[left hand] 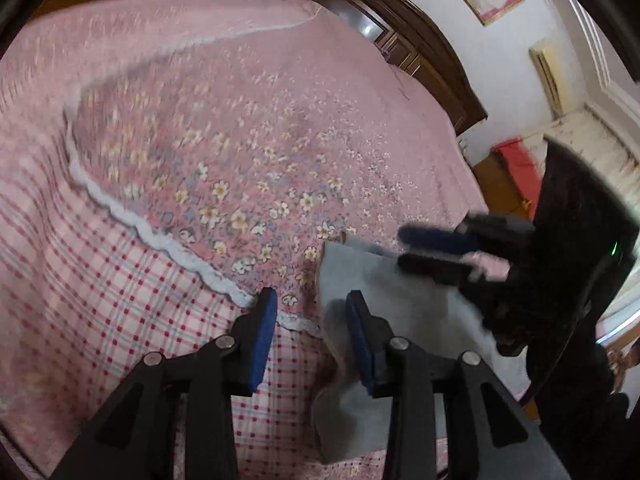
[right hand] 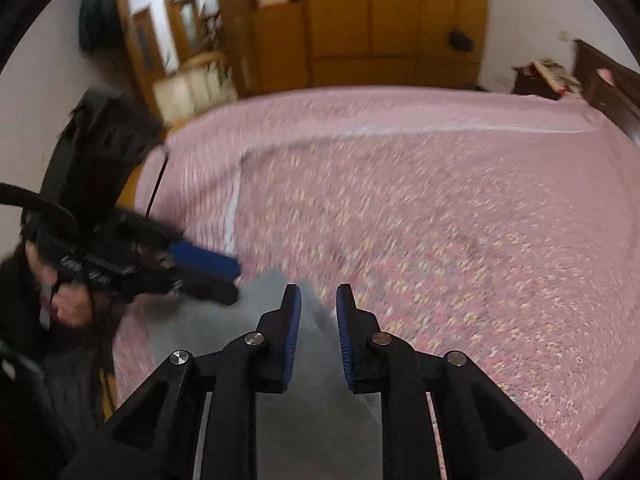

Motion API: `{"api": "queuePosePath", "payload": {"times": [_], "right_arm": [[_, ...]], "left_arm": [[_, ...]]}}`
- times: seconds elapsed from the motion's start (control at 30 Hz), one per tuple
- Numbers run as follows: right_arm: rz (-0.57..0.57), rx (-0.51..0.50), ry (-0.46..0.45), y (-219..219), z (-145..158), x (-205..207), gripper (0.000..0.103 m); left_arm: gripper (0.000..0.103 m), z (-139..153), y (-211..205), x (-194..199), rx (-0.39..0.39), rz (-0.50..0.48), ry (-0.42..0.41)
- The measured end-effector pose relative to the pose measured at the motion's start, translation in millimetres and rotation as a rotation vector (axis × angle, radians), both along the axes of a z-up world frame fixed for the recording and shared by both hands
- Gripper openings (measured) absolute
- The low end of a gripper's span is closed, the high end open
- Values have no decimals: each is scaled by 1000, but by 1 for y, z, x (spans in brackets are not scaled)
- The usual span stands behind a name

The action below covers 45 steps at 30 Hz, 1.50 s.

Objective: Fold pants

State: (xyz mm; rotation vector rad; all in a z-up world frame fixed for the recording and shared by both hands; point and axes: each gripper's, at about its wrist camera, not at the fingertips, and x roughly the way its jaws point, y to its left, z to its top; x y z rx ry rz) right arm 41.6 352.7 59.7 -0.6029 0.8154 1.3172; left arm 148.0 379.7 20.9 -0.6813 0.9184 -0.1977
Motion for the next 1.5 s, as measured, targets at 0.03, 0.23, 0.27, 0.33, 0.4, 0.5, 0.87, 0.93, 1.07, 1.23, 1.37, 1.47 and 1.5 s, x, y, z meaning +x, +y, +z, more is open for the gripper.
{"api": "queuePosePath", "payload": {"times": [0.03,0.23,0.27,0.33,0.4,0.5,0.87,0.93,1.07,1.23,1.37,1.47,1.5], "right_arm": [[12,-30,-15,7,-11,4,19],[51,-113,-113,15,-37,-12,13],[34,-101,-119,14,-34,-12,2],[-23,-52,-101,8,-25,-6,2],[-85,-2,-90,0,-20,2,2],[-133,20,-30,-9,-19,10,2],[-217,-33,-56,2,-30,8,36],[-236,39,-18,-15,-20,4,41],[-225,65,-131,-34,-7,-45,48],[-134,77,-219,-19,-25,-119,48],[-182,24,-248,-7,-45,-136,48],[-240,41,-301,-15,-53,-147,51],[-259,42,-368,-14,-55,-154,52]], "left_arm": [[37,-1,3,1,-29,2,-6],[37,-11,30,-8,-182,42,-21],[37,-12,31,-9,-183,45,-21],[37,-14,35,-18,-172,43,-27],[37,-14,35,-27,-157,41,-34],[37,-18,35,-31,-163,45,-30],[35,26,27,-36,-147,42,-115],[38,25,18,-35,-116,-1,-54],[43,-9,1,-27,-34,-38,178],[43,-24,10,-28,-141,-12,145],[48,-40,26,-28,-327,50,138],[51,-47,18,-17,-425,46,95],[46,-49,14,-11,-447,28,89]]}}
